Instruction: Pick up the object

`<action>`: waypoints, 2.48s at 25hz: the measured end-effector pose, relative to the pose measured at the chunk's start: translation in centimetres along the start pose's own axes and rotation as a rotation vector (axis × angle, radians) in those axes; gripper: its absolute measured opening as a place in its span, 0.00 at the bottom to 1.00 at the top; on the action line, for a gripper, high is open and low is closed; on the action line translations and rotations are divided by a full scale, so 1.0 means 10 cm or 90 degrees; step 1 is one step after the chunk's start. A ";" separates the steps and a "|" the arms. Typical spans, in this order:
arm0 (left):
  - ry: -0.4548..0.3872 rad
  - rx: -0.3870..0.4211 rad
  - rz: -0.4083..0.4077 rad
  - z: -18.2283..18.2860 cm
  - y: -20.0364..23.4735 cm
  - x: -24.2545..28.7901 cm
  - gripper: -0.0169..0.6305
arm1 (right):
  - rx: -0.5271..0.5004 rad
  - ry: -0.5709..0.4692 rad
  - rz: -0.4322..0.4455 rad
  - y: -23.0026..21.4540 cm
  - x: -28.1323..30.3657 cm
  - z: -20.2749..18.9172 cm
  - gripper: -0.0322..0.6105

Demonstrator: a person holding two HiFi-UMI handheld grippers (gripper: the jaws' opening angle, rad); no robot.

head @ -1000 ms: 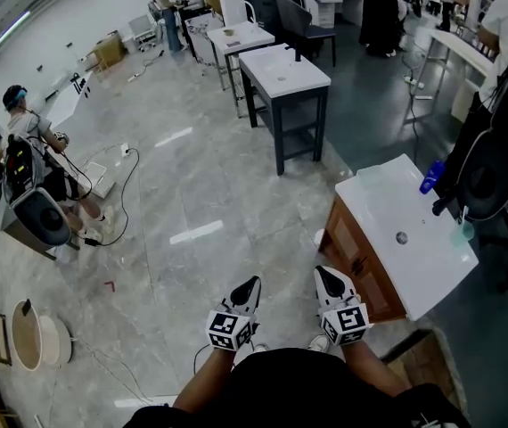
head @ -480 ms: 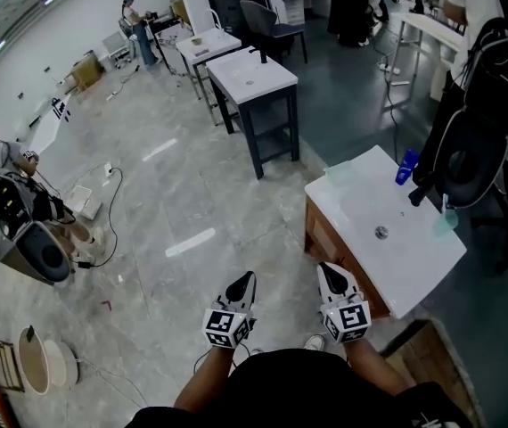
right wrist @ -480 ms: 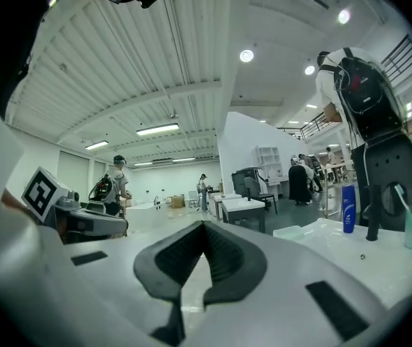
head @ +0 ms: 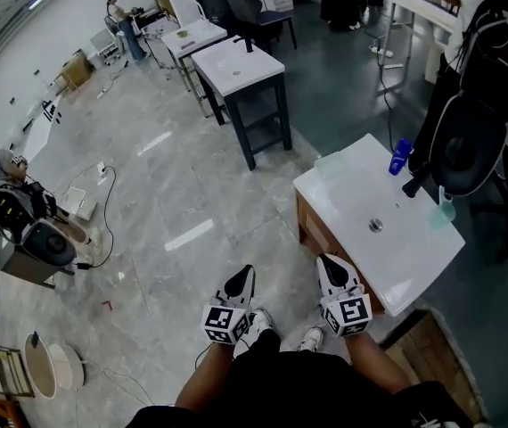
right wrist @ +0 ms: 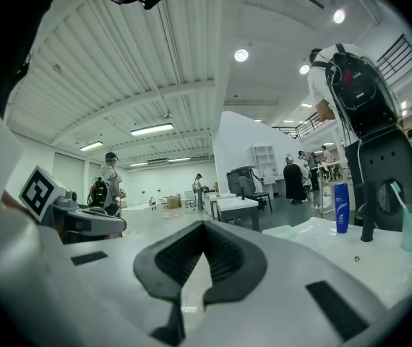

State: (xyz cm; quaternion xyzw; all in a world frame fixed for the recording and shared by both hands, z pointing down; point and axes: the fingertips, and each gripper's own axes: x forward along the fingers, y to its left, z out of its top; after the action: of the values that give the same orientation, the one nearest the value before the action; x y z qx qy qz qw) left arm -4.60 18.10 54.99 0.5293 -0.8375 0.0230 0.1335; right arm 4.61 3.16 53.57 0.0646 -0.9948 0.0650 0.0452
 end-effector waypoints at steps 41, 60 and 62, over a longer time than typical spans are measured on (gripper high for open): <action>0.035 0.034 -0.231 0.42 1.00 1.87 0.06 | 0.001 0.013 -0.193 -0.62 1.49 0.20 0.08; 0.068 0.084 -0.303 0.56 0.30 3.16 0.06 | 0.064 0.011 -0.262 -1.86 1.38 0.05 0.08; 0.078 0.091 -0.306 0.52 0.23 3.22 0.06 | 0.068 0.017 -0.264 -1.92 1.32 0.00 0.08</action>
State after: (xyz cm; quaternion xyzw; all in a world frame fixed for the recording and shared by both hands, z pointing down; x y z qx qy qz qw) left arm -20.74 -10.15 58.21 0.7191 -0.6740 0.0820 0.1479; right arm -5.86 -17.31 57.21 0.2696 -0.9546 0.1078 0.0670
